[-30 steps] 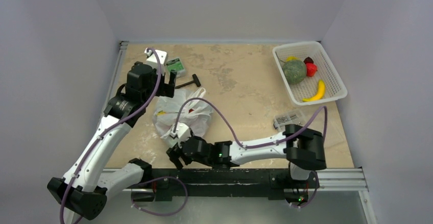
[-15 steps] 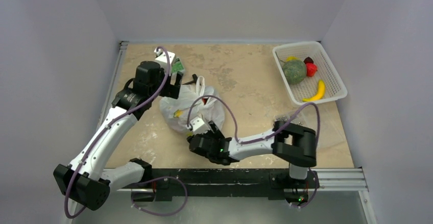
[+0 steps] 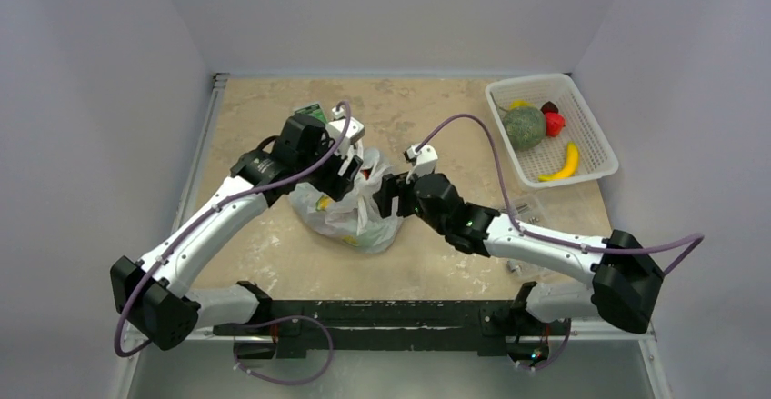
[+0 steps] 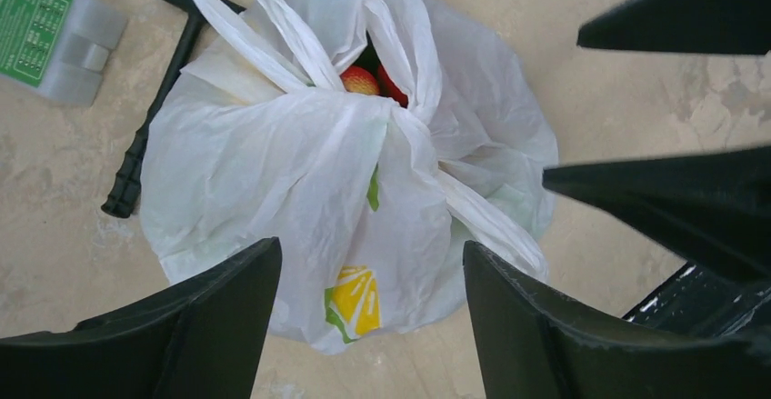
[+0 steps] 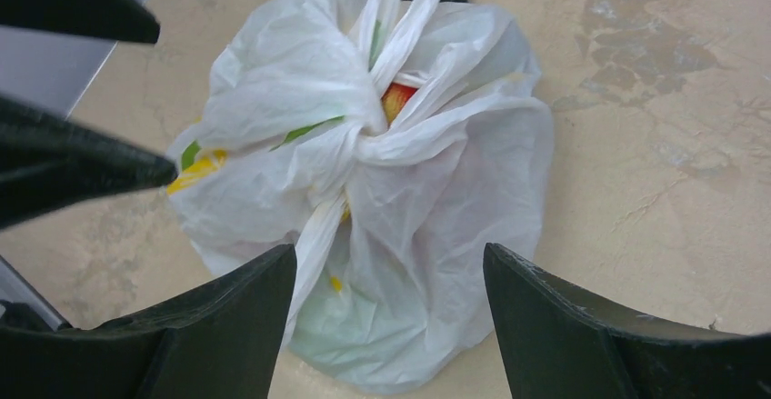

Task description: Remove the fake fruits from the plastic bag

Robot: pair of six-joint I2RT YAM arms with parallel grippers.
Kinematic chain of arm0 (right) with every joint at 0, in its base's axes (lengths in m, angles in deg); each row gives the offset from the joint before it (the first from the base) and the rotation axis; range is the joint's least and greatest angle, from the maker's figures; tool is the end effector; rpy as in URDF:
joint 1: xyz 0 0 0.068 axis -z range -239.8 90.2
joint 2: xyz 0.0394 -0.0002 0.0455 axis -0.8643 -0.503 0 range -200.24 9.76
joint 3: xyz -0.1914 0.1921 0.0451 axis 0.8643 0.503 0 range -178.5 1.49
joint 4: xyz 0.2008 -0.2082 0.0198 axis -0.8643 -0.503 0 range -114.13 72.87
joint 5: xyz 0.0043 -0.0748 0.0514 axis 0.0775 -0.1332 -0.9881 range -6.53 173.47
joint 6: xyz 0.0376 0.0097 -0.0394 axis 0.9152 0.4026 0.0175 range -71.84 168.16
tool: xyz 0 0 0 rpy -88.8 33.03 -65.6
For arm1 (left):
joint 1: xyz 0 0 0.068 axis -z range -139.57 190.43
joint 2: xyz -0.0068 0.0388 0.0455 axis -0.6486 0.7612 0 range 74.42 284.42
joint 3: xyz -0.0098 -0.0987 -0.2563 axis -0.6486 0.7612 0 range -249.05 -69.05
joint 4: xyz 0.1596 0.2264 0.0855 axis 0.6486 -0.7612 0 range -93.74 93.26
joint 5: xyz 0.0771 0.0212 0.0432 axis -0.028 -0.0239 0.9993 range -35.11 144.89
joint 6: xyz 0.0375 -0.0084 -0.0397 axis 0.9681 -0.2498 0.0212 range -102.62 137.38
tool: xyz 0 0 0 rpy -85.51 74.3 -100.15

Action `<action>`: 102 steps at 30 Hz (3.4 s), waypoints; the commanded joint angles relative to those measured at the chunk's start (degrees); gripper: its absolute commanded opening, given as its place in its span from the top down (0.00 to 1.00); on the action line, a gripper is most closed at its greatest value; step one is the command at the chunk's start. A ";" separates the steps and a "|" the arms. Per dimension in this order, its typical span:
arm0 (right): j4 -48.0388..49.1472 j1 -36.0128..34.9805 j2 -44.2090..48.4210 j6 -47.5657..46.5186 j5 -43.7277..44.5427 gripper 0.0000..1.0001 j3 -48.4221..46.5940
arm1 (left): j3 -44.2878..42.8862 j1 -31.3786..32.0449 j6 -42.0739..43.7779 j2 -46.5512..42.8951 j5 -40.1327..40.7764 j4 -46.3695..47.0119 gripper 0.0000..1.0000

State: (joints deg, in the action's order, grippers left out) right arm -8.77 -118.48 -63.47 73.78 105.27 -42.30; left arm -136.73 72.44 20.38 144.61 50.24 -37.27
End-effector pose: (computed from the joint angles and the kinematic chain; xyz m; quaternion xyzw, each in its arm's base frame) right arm 0.1751 0.2609 0.2461 -0.1277 0.8066 0.2573 0.5166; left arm 0.2433 -0.1555 0.3357 0.2910 0.8692 -0.1357 0.3761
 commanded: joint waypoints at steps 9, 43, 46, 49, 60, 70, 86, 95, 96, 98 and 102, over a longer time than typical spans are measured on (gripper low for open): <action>5.14 14.34 -3.32 9.90 -23.22 0.31 -3.03 | -6.65 2.55 -0.96 13.73 0.99 -5.24 0.51; 9.99 17.72 -22.39 21.80 -29.83 0.78 -11.93 | -7.11 2.65 0.57 13.32 6.29 -6.85 1.00; 10.91 17.77 -20.26 21.26 -29.57 0.87 -10.54 | -6.36 2.34 0.60 12.06 10.41 -6.67 1.00; 12.22 17.89 -18.78 20.32 -31.00 1.00 -9.41 | -5.29 2.07 0.92 11.05 14.58 -6.11 1.00; 18.82 18.55 -15.57 19.56 -35.54 1.00 -5.02 | -4.86 0.26 1.73 5.69 9.14 -4.92 0.92; 19.12 18.52 -15.98 19.18 -38.44 1.00 -5.78 | -4.97 2.20 0.09 8.40 1.33 -2.83 0.17; 12.98 18.64 -12.22 19.17 -33.78 1.00 -5.25 | -6.97 2.44 -1.54 12.49 19.77 -7.01 1.00; 11.90 21.77 -9.49 19.04 -36.73 1.00 -2.49 | -6.66 -1.61 -2.54 10.05 22.64 -6.76 1.00; 11.20 22.35 -9.14 18.68 -37.04 1.00 -2.29 | -6.63 -1.98 -2.49 9.74 23.87 -6.71 1.00; 10.61 23.78 -8.27 18.55 -38.71 1.00 -1.47 | -6.10 -2.84 -4.69 8.82 28.00 -6.19 1.00; 10.07 27.87 -6.47 18.73 -41.83 1.00 1.42 | -5.96 -5.58 -6.92 6.72 33.15 -5.70 1.00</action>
State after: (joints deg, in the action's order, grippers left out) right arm 2.90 -94.46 -73.00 93.67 66.98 -43.32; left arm -142.30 69.91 16.65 155.15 73.96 -43.96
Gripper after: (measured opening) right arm 0.004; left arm 0.009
